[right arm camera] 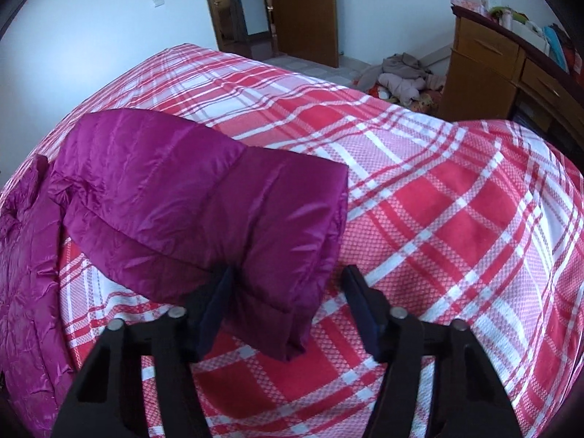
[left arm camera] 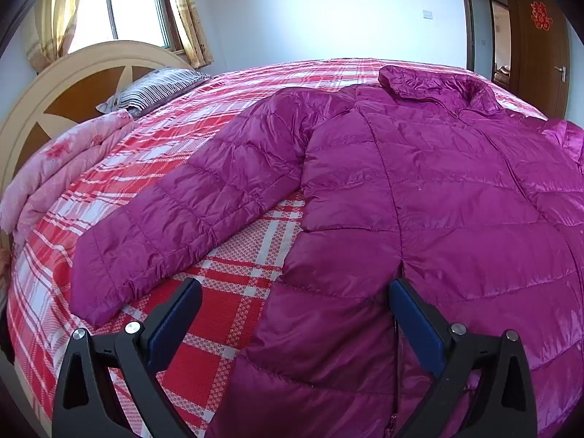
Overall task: Fold large clothes
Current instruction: 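Reach the right gripper to the jacket sleeve cuff and grasp it, then lift the sleeve with the right gripper and carry it across the jacket body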
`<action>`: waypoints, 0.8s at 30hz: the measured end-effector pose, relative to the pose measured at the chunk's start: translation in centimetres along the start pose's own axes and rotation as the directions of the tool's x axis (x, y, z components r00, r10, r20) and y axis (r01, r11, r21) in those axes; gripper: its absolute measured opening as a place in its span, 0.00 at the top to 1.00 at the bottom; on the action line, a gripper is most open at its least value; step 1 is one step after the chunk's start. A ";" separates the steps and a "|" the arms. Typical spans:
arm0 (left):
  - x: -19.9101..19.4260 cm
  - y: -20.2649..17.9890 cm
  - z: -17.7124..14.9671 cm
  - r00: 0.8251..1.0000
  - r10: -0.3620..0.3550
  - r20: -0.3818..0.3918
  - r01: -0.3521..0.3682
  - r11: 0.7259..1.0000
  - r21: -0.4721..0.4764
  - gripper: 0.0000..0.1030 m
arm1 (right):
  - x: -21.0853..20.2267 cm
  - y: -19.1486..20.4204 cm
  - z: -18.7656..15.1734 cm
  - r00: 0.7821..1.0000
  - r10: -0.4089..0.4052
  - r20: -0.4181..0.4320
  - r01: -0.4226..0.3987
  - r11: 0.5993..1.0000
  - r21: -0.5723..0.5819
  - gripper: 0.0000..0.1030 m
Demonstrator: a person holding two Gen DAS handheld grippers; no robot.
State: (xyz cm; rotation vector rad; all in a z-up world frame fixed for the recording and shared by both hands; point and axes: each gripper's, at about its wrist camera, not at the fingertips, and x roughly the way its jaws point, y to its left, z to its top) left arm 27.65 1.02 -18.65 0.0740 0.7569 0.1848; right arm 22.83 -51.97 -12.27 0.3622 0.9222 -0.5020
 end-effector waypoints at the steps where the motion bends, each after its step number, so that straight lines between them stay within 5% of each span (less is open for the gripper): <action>1: 0.1 0.1 -0.1 1.000 -0.009 -0.003 0.009 1.000 -0.006 0.01 | -0.2 0.2 0.1 1.000 0.014 0.003 -0.014 1.000 -0.019 0.62; 2: 0.2 0.2 -0.2 1.000 -0.022 -0.007 0.022 1.000 -0.014 0.01 | -0.4 0.3 0.2 1.000 0.022 0.005 -0.022 1.000 -0.022 0.74; 5: 0.6 0.8 -0.3 0.998 -0.066 -0.023 0.065 0.997 -0.049 0.01 | -1.4 0.3 0.8 0.999 0.027 0.040 -0.026 0.999 -0.024 0.85; 9: 1.1 1.2 -0.4 0.992 -0.118 -0.043 0.113 0.989 -0.092 0.01 | -3.8 0.9 2.0 0.990 -0.021 0.141 0.030 0.998 -0.057 0.86; 14: 1.0 1.5 -0.7 0.990 -0.139 -0.034 0.135 0.985 -0.104 0.01 | -8.7 3.9 3.7 0.947 -0.072 0.313 0.124 0.981 -0.151 0.86; 24: 0.9 1.7 -0.8 0.988 -0.156 -0.017 0.153 0.982 -0.108 0.01 | -13.6 12.8 3.3 0.866 -0.001 0.500 0.216 0.903 -0.372 0.87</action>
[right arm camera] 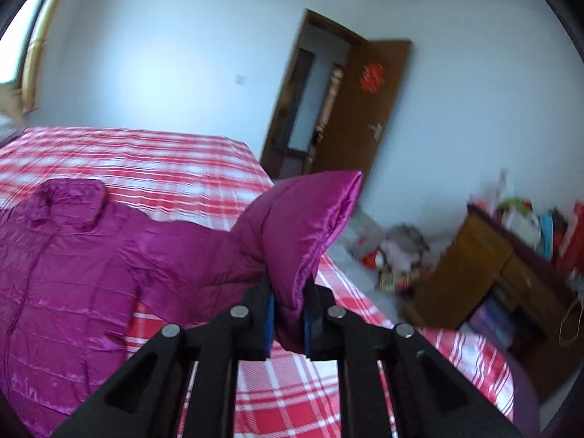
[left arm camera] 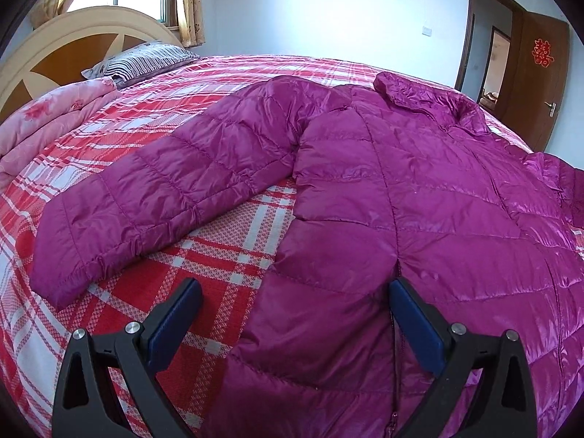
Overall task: Fold large clothes
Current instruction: 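Lift the sleeve with the right gripper and carry it across the jacket body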
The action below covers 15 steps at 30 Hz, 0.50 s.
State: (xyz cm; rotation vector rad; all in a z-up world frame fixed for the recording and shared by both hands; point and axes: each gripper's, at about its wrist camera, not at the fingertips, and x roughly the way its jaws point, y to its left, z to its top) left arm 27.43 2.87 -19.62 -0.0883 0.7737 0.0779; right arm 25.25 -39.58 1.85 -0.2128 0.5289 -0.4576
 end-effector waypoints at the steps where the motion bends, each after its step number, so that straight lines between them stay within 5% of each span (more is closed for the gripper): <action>1: 0.0 0.0 0.0 1.000 -0.002 0.001 0.002 1.000 0.004 0.01 | -0.4 0.9 0.3 1.000 0.013 0.019 -0.013 1.000 -0.021 0.87; 15: -0.1 -0.1 -0.1 1.000 -0.008 0.007 0.008 1.000 0.009 0.01 | -3.5 10.8 1.8 0.975 0.184 0.124 -0.148 0.956 -0.255 0.87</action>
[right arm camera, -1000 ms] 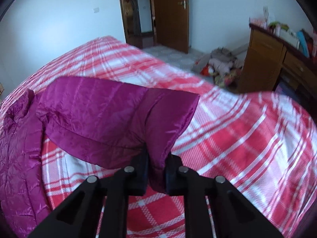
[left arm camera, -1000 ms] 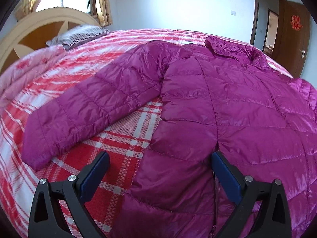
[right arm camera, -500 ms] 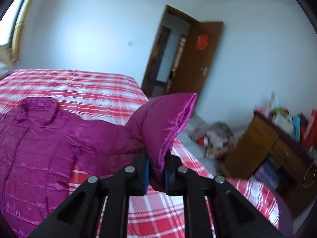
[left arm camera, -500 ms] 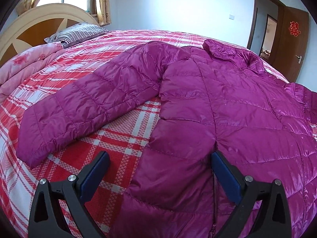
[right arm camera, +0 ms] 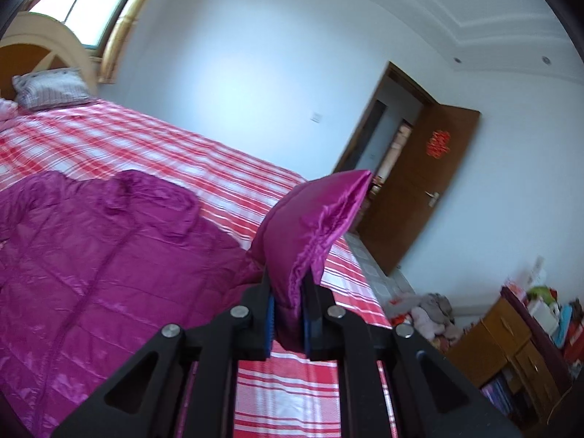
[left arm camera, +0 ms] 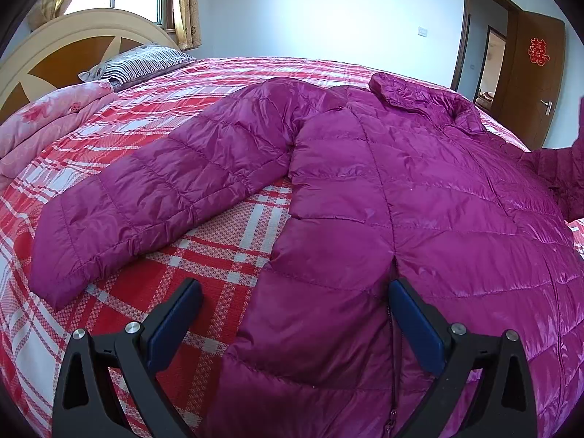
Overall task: Fold large clothes
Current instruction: 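Lift the sleeve with the right gripper and carry it across the jacket body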
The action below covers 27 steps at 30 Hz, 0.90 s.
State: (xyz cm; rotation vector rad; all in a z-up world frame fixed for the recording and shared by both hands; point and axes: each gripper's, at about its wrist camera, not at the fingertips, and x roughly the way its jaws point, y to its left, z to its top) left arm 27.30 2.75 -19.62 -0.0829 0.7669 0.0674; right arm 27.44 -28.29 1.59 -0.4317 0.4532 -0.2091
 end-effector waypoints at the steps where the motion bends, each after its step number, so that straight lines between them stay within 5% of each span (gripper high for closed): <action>1: 0.0 0.0 0.0 1.000 -0.001 0.001 0.001 1.000 -0.001 0.01 | -0.1 0.6 0.2 1.000 0.009 0.004 -0.009 1.000 -0.009 0.87; 13: 0.0 -0.1 -0.1 1.000 0.002 0.002 -0.002 1.000 0.003 0.01 | 0.6 9.1 0.2 0.994 0.103 0.031 -0.098 0.986 -0.135 0.87; 27: 0.0 -0.1 -0.1 1.000 0.003 0.003 -0.003 1.000 0.005 0.01 | 3.1 16.3 -2.7 0.980 0.196 -0.041 -0.200 0.956 -0.215 0.87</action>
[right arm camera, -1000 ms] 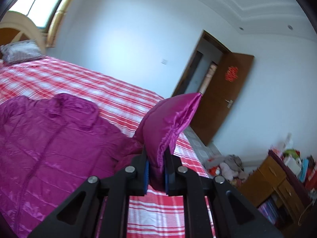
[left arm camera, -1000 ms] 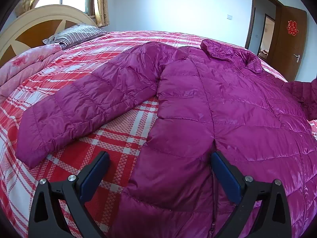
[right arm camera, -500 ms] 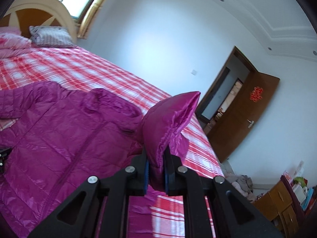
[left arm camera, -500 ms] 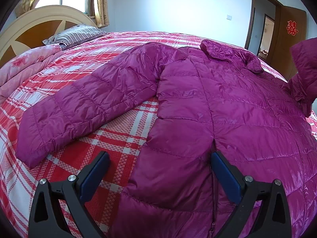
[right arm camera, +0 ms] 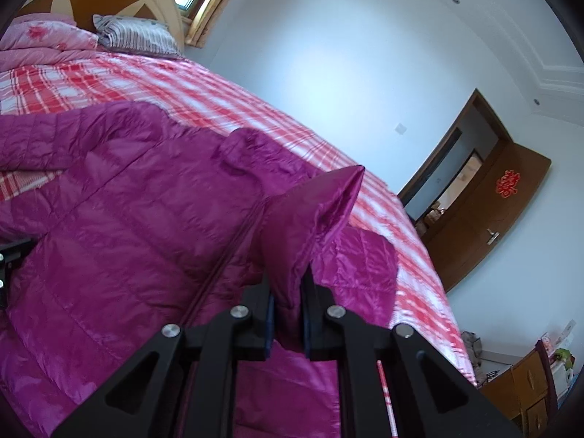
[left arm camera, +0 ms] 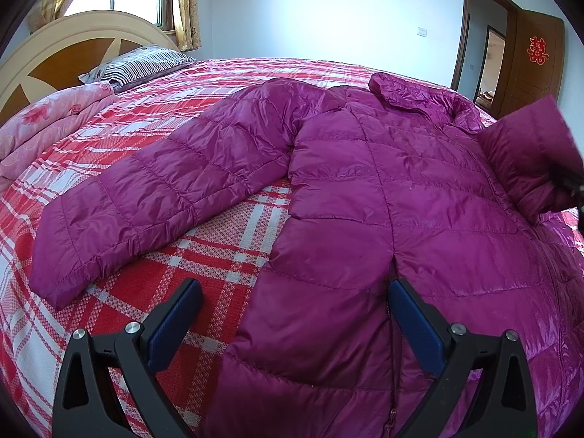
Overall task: Fold large clothes
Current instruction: 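Lift the sleeve with the right gripper and carry it across the jacket body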
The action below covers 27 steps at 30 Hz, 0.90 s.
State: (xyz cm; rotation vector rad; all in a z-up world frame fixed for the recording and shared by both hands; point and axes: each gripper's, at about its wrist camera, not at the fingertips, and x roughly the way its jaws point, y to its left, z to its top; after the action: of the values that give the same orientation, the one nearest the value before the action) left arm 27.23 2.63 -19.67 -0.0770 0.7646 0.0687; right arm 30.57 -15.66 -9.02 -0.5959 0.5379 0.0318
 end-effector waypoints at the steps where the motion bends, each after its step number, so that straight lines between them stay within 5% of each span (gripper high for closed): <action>1: 0.0 0.0 0.0 1.000 -0.001 0.000 0.001 1.000 -0.001 0.01 | 0.3 0.3 -0.2 1.000 0.009 -0.006 -0.008 1.000 0.003 0.87; 9: 0.0 0.4 0.6 0.998 -0.036 -0.045 0.036 0.999 -0.002 0.01 | 1.5 2.6 -0.9 0.998 0.056 -0.034 -0.056 0.998 0.011 0.85; 12: -0.9 0.8 1.3 0.999 -0.031 -0.036 0.031 0.999 0.009 0.01 | 2.2 3.3 -0.9 0.995 0.091 -0.041 -0.091 0.996 0.019 0.76; 14: -2.4 1.3 2.5 1.000 -0.017 0.009 0.017 1.000 0.009 0.01 | 2.2 3.6 -0.9 0.990 0.133 -0.041 -0.132 0.991 0.021 0.49; 16: -4.1 1.6 4.1 0.998 -0.009 0.062 0.009 1.000 0.005 0.01 | 2.0 3.8 -1.0 0.986 0.163 -0.029 -0.163 0.987 0.012 0.39; 21: -8.0 -0.1 9.4 0.982 -0.054 0.181 0.050 0.998 0.029 0.01 | 1.9 5.2 -1.2 0.986 0.165 -0.031 -0.166 0.985 -0.044 0.27; 27: -9.1 -5.3 12.3 0.971 -0.130 0.200 0.102 0.984 0.145 0.01 | 1.9 6.2 -1.4 0.990 0.136 -0.030 -0.138 0.986 -0.089 0.21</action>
State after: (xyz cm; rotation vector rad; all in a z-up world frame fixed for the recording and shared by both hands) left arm 29.61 -1.83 -4.25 0.0129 0.5516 -0.0856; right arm 30.43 -11.47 -14.17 -0.6475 0.6021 0.1803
